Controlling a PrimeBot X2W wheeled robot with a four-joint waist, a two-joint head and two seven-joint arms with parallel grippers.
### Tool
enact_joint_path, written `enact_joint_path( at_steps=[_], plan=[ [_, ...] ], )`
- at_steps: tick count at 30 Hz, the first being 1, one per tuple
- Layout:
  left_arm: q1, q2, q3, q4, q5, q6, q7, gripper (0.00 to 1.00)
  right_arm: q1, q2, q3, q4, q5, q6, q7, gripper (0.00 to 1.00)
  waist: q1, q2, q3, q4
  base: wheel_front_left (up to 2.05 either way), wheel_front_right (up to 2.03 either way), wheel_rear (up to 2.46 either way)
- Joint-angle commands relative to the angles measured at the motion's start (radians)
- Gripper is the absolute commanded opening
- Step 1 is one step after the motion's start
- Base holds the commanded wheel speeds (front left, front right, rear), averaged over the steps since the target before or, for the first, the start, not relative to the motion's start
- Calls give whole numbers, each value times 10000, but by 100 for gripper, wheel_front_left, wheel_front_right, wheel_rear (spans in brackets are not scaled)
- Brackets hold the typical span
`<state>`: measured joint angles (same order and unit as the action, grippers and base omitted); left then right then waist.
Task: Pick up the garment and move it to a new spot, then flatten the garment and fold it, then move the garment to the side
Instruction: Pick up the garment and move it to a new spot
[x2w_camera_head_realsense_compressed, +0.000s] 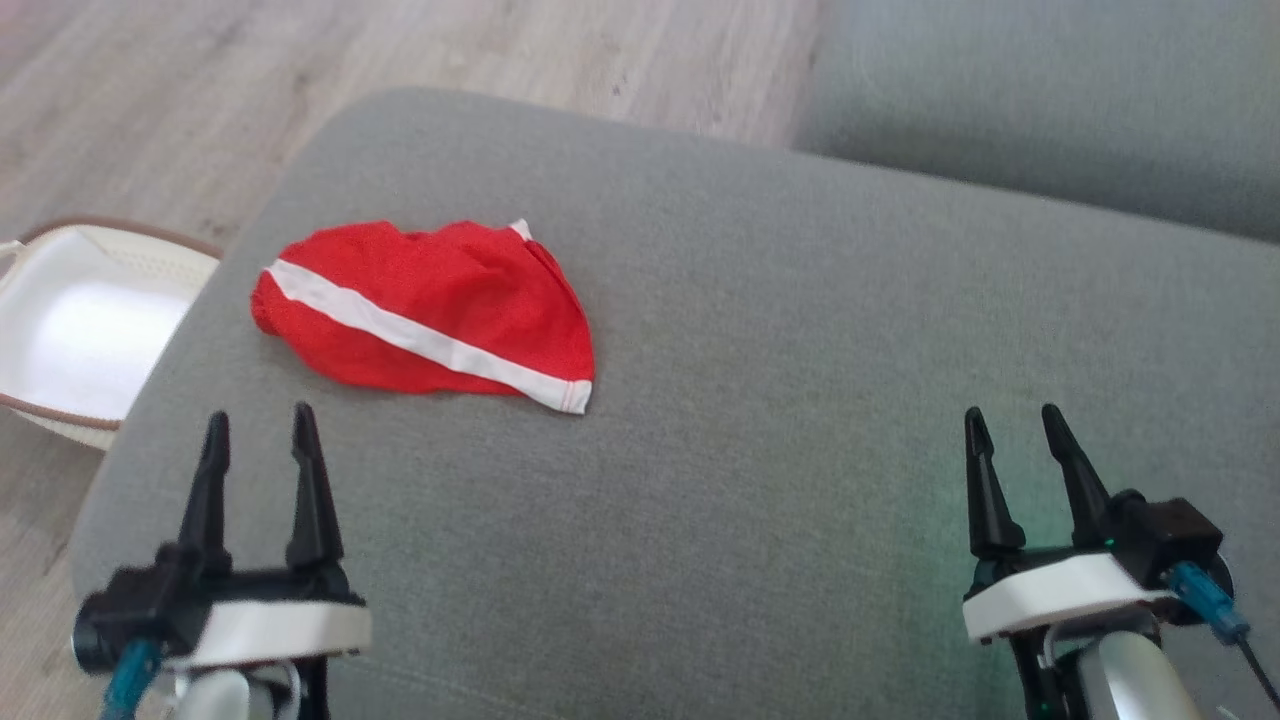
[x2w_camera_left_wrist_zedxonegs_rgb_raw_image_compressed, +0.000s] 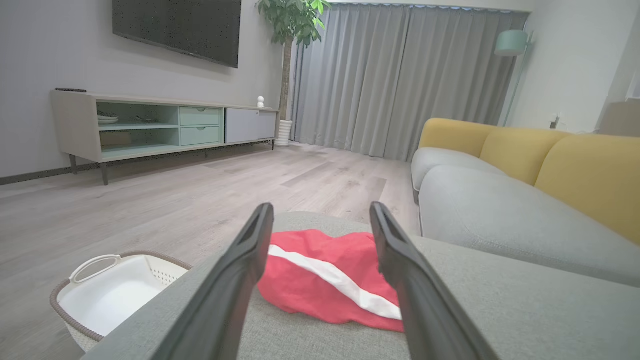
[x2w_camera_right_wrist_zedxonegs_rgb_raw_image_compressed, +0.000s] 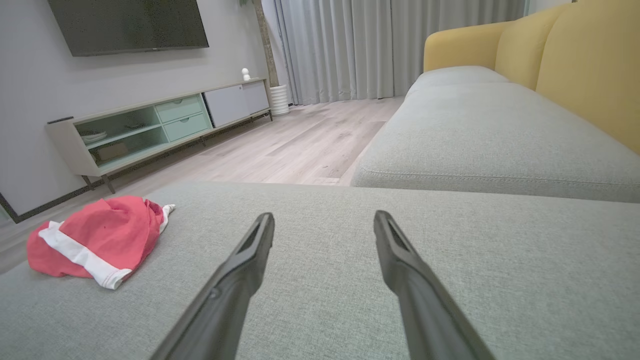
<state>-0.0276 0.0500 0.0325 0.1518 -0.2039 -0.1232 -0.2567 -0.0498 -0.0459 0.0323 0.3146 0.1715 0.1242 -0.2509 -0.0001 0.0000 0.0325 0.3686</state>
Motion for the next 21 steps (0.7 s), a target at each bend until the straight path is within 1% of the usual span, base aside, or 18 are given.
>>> enact_joint_path(
  at_steps=[1, 2, 3, 5, 8, 10, 16, 18, 19, 21],
  plan=[
    [-900, 257, 401, 7, 105, -5, -51, 100, -492, -43, 271, -411, -160, 65, -109, 100, 1, 0, 446, -254, 0, 0, 0],
    [-1114, 415, 360, 270, 154, -19, -51, 100, -568, -43, 266, -447, -240, 65, -109, 100, 1, 0, 599, -323, 0, 0, 0],
    [-1636, 751, 275, 952, 168, -39, -51, 100, -732, -43, 271, -523, -396, 65, -109, 100, 1, 0, 945, -489, 0, 0, 0],
    [-2296, 1142, 145, 1803, 97, -54, 107, 100, -918, -43, 229, -623, -531, 65, -109, 100, 1, 0, 1307, -684, 0, 0, 0],
    [-3427, 1772, -214, 3135, -49, -67, 794, 100, -1184, -43, 167, -744, -704, 65, -109, 100, 1, 0, 1811, -960, 0, 0, 0],
    [-4164, 2224, -749, 3964, -190, -70, 1319, 100, -1320, -43, 159, -827, -804, 65, -109, 100, 1, 0, 2098, -1141, 0, 0, 0],
    [-5865, 3117, -2103, 6127, -1280, -72, 2831, 100, -1662, -43, 233, -1065, -984, 65, -96, 100, 1, 0, 2792, -1680, 0, 0, 0],
    [-6236, 3370, -2575, 6663, -1656, -73, 3286, 100, -1758, -43, 267, -1154, -1022, 65, -91, 100, 1, 0, 2980, -1853, 0, 0, 0],
    [-6236, 3370, -2575, 6663, -1656, -73, 3286, 100, -1758, -43, 267, -1154, -1022, 65, -91, 100, 1, 0, 2980, -1853, 0, 0, 0],
    [-6549, 3624, -2946, 7115, -2012, -73, 3656, 100, -1839, -43, 279, -1250, -1045, 65, -88, 100, 1, 0, 3159, -1997, 0, 0, 0]
  ],
)
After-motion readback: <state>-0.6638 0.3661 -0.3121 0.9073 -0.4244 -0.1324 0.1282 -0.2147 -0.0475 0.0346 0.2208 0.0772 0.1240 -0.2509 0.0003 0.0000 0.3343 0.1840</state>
